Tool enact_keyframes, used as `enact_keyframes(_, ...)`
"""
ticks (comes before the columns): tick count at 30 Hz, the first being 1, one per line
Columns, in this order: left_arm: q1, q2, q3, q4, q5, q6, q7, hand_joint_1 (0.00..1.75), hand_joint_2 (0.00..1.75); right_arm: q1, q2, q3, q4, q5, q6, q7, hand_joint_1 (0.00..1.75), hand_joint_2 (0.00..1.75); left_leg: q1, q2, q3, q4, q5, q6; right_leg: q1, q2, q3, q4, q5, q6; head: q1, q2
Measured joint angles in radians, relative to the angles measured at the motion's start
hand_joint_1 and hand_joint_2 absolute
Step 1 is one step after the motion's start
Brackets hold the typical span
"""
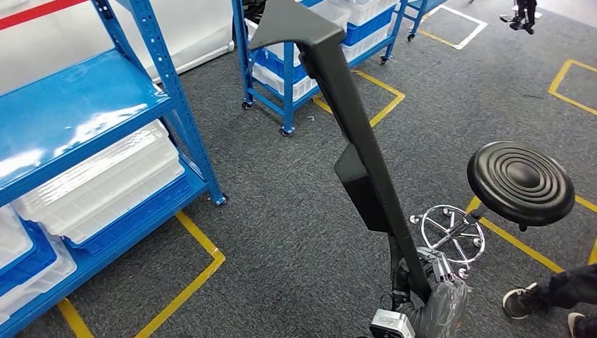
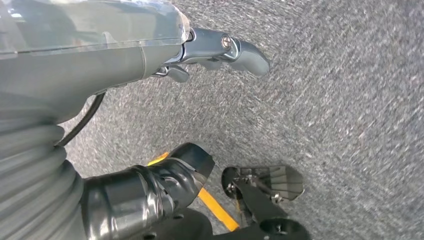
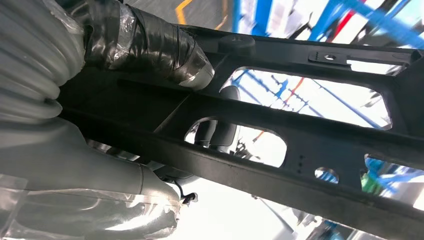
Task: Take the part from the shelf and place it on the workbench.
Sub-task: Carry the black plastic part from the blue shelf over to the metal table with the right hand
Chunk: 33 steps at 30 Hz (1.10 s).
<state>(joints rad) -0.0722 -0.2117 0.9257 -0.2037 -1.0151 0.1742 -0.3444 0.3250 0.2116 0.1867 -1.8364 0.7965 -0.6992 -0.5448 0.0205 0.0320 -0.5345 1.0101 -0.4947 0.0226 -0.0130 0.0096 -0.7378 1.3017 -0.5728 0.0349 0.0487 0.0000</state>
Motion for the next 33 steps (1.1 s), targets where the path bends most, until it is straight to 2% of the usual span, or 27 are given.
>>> enact_keyframes(1,0.000,0.000,0.000,0.000,0.000,0.000,0.000,0.00,1.75,0.001,0.000,-0.003,0.000,0.000,0.000,-0.001,1.75,1.75,0.000,0.014,0.002,0.000,-0.003,-0.001,-0.002,-0.004,0.003,-0.007,0.015,0.001,0.000,0.000)
enact_keyframes(2,-0.001,0.000,0.000,0.000,-0.001,0.000,0.000,0.00,1.75,0.003,0.001,-0.006,0.000,-0.001,0.000,-0.002,1.75,1.75,0.000,0.026,0.005,0.000,-0.006,-0.003,-0.004,-0.012,0.027,-0.051,0.045,0.001,0.000,0.000)
enact_keyframes(4,-0.002,-0.001,0.001,0.000,-0.001,0.000,0.000,0.00,1.75,0.003,0.005,-0.013,-0.003,-0.003,0.000,-0.007,1.75,1.75,-0.002,0.047,0.015,0.001,-0.013,-0.010,0.002,-0.054,0.100,-0.184,0.100,-0.006,0.000,0.000)
enact_keyframes(5,-0.002,-0.001,0.001,0.000,-0.001,0.000,0.000,0.00,1.75,0.004,0.008,-0.017,-0.006,-0.005,0.000,-0.010,1.75,1.75,-0.004,0.055,0.019,0.001,-0.017,-0.015,0.008,-0.072,0.125,-0.232,0.113,-0.013,0.000,0.000)
enact_keyframes(6,-0.002,-0.001,0.002,0.000,-0.001,0.000,0.000,0.00,1.75,0.004,0.011,-0.020,-0.008,-0.006,0.000,-0.012,1.75,1.75,-0.006,0.064,0.022,0.000,-0.020,-0.020,0.013,-0.083,0.136,-0.256,0.115,-0.020,0.000,0.000)
enact_keyframes(7,-0.004,-0.001,0.002,0.000,-0.001,0.000,0.000,0.00,1.75,0.005,0.012,-0.023,-0.010,-0.007,0.000,-0.013,1.75,1.75,-0.008,0.072,0.025,-0.001,-0.022,-0.026,0.019,-0.081,0.136,-0.260,0.111,-0.026,0.000,0.000)
enact_keyframes(8,-0.005,-0.001,0.002,0.000,-0.001,0.000,0.000,0.00,1.75,0.006,0.014,-0.026,-0.012,-0.008,0.000,-0.014,1.75,1.75,-0.008,0.082,0.030,-0.004,-0.023,-0.031,0.019,-0.067,0.135,-0.263,0.113,-0.032,-0.001,0.000)
enact_keyframes(9,-0.006,-0.001,0.002,0.000,-0.001,0.000,0.000,0.00,1.75,0.008,0.016,-0.029,-0.014,-0.008,0.000,-0.015,1.75,1.75,-0.006,0.079,0.033,-0.003,-0.028,-0.037,0.017,-0.056,0.137,-0.267,0.114,-0.038,-0.001,0.000)
enact_keyframes(11,-0.006,-0.001,0.003,0.000,-0.003,0.000,0.000,0.00,1.75,0.010,0.022,-0.034,-0.019,-0.009,-0.001,-0.020,1.75,1.75,-0.003,0.038,0.020,0.038,-0.060,-0.045,0.012,-0.034,0.143,-0.279,0.120,-0.052,-0.001,0.000)
enact_keyframes(13,-0.004,-0.001,0.004,0.000,-0.005,0.001,0.000,0.00,1.75,0.012,0.030,-0.040,-0.022,-0.015,-0.001,-0.031,1.75,1.75,-0.001,-0.012,-0.038,0.159,-0.122,-0.047,0.010,-0.011,0.146,-0.282,0.121,-0.063,-0.001,0.000)
enact_keyframes(14,-0.002,-0.001,0.005,0.000,-0.006,0.003,0.001,0.00,1.75,0.014,0.034,-0.044,-0.023,-0.020,-0.001,-0.037,1.75,1.75,-0.001,-0.021,-0.074,0.226,-0.145,-0.047,0.012,0.002,0.146,-0.281,0.120,-0.066,-0.001,0.000)
enact_keyframes(15,0.000,-0.001,0.005,0.000,-0.008,0.004,0.002,0.00,1.75,0.017,0.037,-0.050,-0.025,-0.026,-0.001,-0.043,1.75,1.75,-0.001,-0.024,-0.100,0.271,-0.153,-0.047,0.013,0.016,0.146,-0.279,0.119,-0.067,-0.001,0.000)
enact_keyframes(16,0.001,-0.002,0.005,0.000,-0.009,0.005,0.003,0.00,1.75,0.021,0.040,-0.056,-0.028,-0.031,-0.001,-0.048,1.75,1.75,-0.001,-0.025,-0.111,0.280,-0.139,-0.047,0.014,0.031,0.147,-0.277,0.118,-0.067,-0.001,0.000)
enact_keyframes(17,0.002,-0.002,0.006,0.000,-0.010,0.007,0.004,0.00,1.75,0.025,0.043,-0.064,-0.032,-0.036,-0.001,-0.053,1.75,1.75,-0.001,-0.028,-0.104,0.251,-0.107,-0.046,0.014,0.046,0.148,-0.275,0.117,-0.067,-0.001,0.000)
enact_keyframes(18,0.002,-0.002,0.006,0.000,-0.011,0.008,0.003,0.00,1.75,0.028,0.046,-0.070,-0.036,-0.040,-0.001,-0.058,1.75,1.75,-0.001,-0.038,-0.083,0.191,-0.064,-0.043,0.014,0.061,0.149,-0.271,0.115,-0.065,-0.001,0.000)
enact_keyframes(19,0.002,-0.001,0.006,0.000,-0.013,0.008,0.003,0.00,1.75,0.031,0.050,-0.077,-0.040,-0.044,-0.001,-0.063,1.75,1.75,0.000,-0.060,-0.058,0.127,-0.031,-0.039,0.014,0.075,0.149,-0.267,0.113,-0.062,-0.001,0.000)
enact_keyframes(20,0.002,-0.001,0.008,0.000,-0.014,0.009,0.003,0.00,1.75,0.033,0.055,-0.083,-0.043,-0.047,-0.001,-0.068,1.75,1.75,0.000,-0.081,-0.038,0.072,-0.010,-0.036,0.014,0.087,0.147,-0.262,0.110,-0.058,-0.001,0.000)
enact_keyframes(22,-0.001,-0.001,0.010,0.000,-0.016,0.011,0.003,0.00,1.75,0.037,0.064,-0.097,-0.050,-0.053,-0.001,-0.080,1.75,1.75,-0.002,-0.107,-0.020,0.024,-0.005,-0.029,0.010,0.108,0.138,-0.256,0.110,-0.046,-0.001,0.000)
enact_keyframes(24,-0.005,-0.001,0.012,0.000,-0.017,0.011,0.004,0.00,1.75,0.045,0.072,-0.114,-0.059,-0.059,-0.002,-0.091,1.75,1.75,-0.004,-0.090,-0.014,0.013,-0.001,-0.020,0.005,0.121,0.132,-0.257,0.112,-0.034,-0.001,0.000)
enact_keyframes(25,-0.005,-0.002,0.013,0.000,-0.018,0.011,0.003,0.00,1.75,0.048,0.076,-0.123,-0.064,-0.061,-0.002,-0.095,1.75,1.75,-0.003,-0.079,-0.010,0.006,0.003,-0.013,0.006,0.108,0.128,-0.249,0.107,-0.029,0.000,0.000)
enact_keyframes(26,-0.005,-0.004,0.013,0.000,-0.019,0.011,0.003,0.00,1.75,0.051,0.079,-0.131,-0.068,-0.063,-0.002,-0.099,1.75,1.75,-0.001,-0.065,-0.006,-0.001,0.007,-0.006,0.008,0.085,0.116,-0.224,0.092,-0.025,0.002,0.000)
enact_keyframes(28,-0.002,-0.006,0.014,0.000,-0.019,0.011,0.003,0.00,1.75,0.052,0.084,-0.144,-0.073,-0.064,-0.002,-0.104,1.75,1.75,-0.001,-0.038,-0.002,-0.008,0.009,0.002,0.009,0.026,0.063,-0.120,0.037,-0.018,0.005,0.000)
enact_keyframes(29,-0.001,-0.006,0.015,0.000,-0.019,0.010,0.003,0.00,1.75,0.053,0.086,-0.150,-0.074,-0.064,-0.002,-0.105,1.75,1.75,-0.002,-0.024,-0.001,-0.008,0.007,0.004,0.006,0.011,0.029,-0.055,0.010,-0.014,0.006,0.000)
enact_keyframes(30,0.000,-0.006,0.016,0.000,-0.019,0.010,0.003,0.00,1.75,0.054,0.087,-0.154,-0.074,-0.064,-0.002,-0.106,1.75,1.75,-0.003,-0.009,-0.001,-0.008,0.005,0.004,0.002,0.004,0.004,-0.008,-0.004,-0.011,0.006,0.000)
enact_keyframes(31,0.000,-0.006,0.016,0.000,-0.019,0.010,0.003,0.00,1.75,0.056,0.088,-0.159,-0.074,-0.065,-0.002,-0.107,1.75,1.75,-0.003,0.005,0.001,-0.008,0.003,0.002,-0.002,-0.001,-0.005,0.009,0.000,-0.008,0.006,0.000)
enact_keyframes(32,0.000,-0.006,0.017,0.000,-0.019,0.009,0.002,0.00,1.75,0.057,0.089,-0.165,-0.074,-0.066,-0.002,-0.108,1.75,1.75,-0.003,0.018,0.003,-0.007,0.000,0.000,-0.006,-0.006,0.006,-0.013,0.022,-0.006,0.006,0.000)
enact_keyframes(33,-0.001,-0.007,0.017,0.000,-0.019,0.007,0.001,0.00,1.75,0.058,0.090,-0.169,-0.074,-0.067,-0.002,-0.109,1.75,1.75,-0.002,0.030,0.007,-0.007,-0.003,-0.003,-0.009,-0.016,0.037,-0.071,0.056,-0.004,0.006,0.000)
